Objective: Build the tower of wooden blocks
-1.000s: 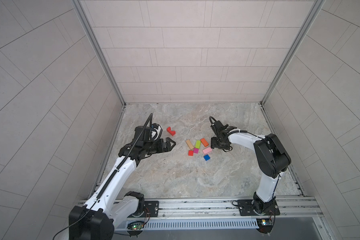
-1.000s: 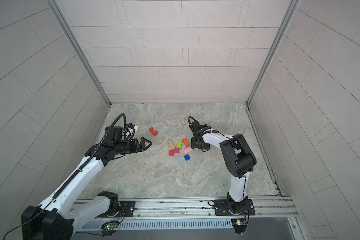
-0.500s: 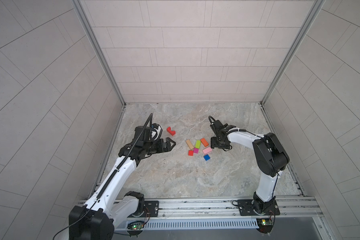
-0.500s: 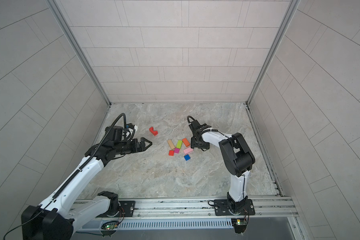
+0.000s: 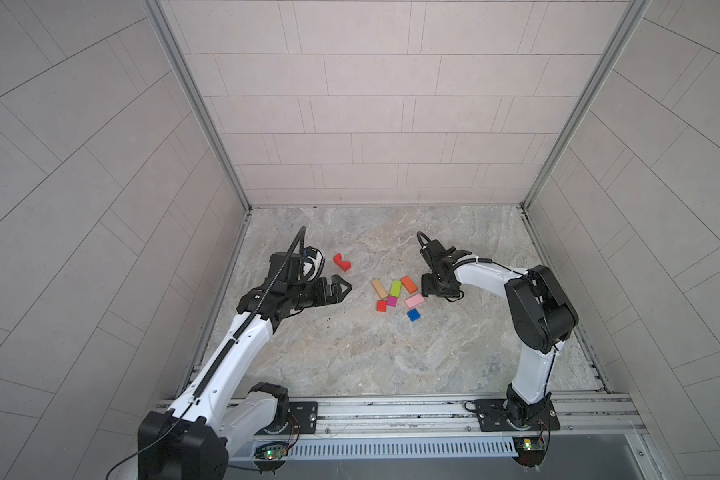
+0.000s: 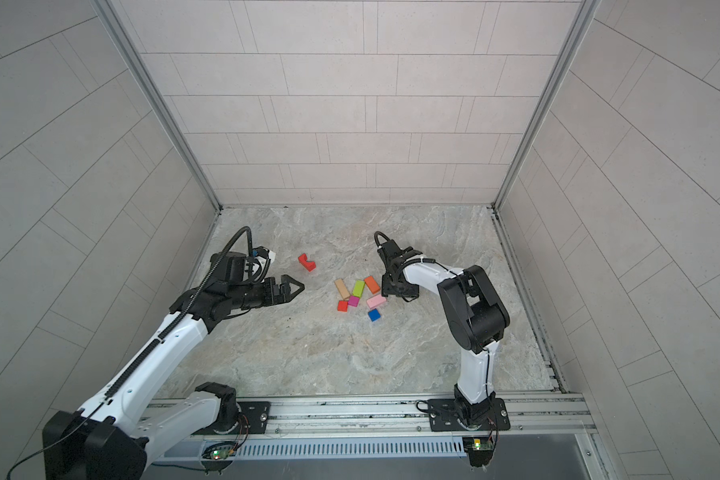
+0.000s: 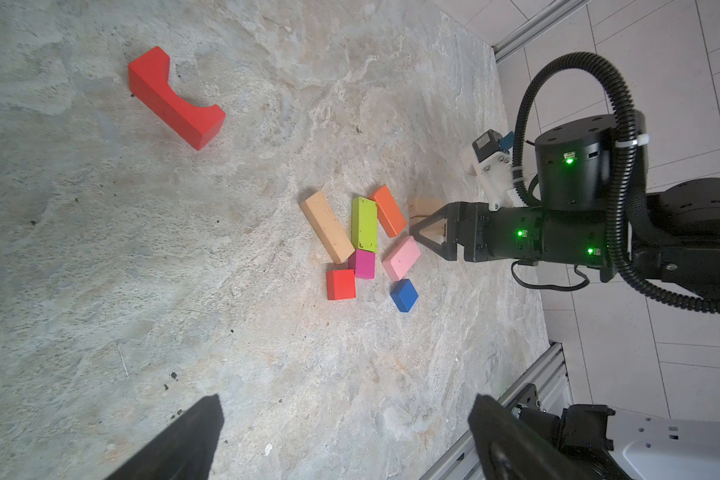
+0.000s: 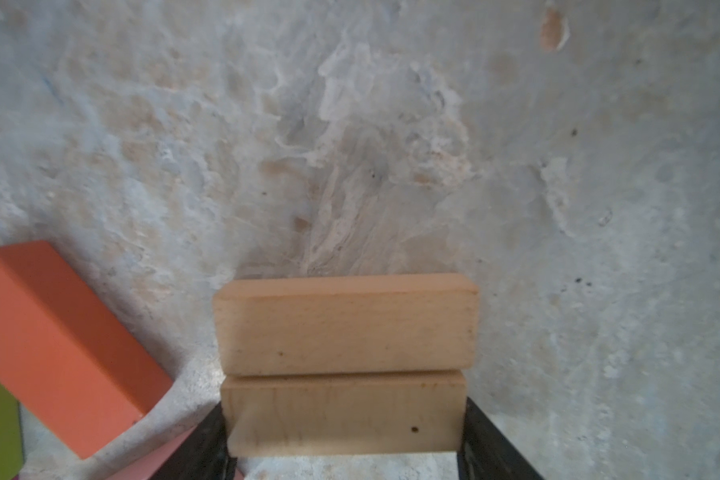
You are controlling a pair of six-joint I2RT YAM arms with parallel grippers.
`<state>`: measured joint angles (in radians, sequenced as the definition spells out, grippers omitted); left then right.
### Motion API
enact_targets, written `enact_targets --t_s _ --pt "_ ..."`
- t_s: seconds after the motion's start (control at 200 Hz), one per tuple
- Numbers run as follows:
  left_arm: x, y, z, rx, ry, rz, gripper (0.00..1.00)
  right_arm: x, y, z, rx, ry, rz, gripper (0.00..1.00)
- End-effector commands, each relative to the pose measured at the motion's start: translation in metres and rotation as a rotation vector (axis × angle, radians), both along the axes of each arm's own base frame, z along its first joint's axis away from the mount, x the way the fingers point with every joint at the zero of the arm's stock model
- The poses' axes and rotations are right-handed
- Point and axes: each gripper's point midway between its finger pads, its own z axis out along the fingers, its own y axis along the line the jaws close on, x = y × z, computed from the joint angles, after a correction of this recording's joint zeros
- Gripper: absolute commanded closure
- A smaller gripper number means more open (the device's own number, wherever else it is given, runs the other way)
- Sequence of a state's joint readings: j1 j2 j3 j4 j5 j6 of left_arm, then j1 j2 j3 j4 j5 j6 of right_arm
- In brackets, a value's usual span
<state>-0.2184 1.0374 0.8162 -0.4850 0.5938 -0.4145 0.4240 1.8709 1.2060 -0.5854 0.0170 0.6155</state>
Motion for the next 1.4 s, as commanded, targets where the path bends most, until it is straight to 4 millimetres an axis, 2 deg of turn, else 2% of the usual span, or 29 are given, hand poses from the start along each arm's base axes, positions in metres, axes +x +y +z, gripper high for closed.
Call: enact_targets --t_s 0.0,0.821,1.036,1.391 --pt "-0.0002 0.0009 0.0012 0.002 -0.012 0.002 0.0 -0.0019 -0.0129 -0.0128 -0.053 0.028 -0.039 0.37" --pt "-0.0005 0.0008 0.0027 0.0 -0.018 0.002 0.0 0.0034 -0.0154 -0.0132 -0.045 0.018 -0.057 0.36" --pt "-0.0002 0.0007 0.0023 0.0 -0.016 0.002 0.0 0.0033 -0.0152 -0.0134 -0.045 0.019 -0.055 0.27" --pt "-0.0003 0.0011 0.0019 0.003 -0.016 0.002 0.0 0.0046 -0.0132 -0.0132 -0.041 0.022 -0.044 0.19"
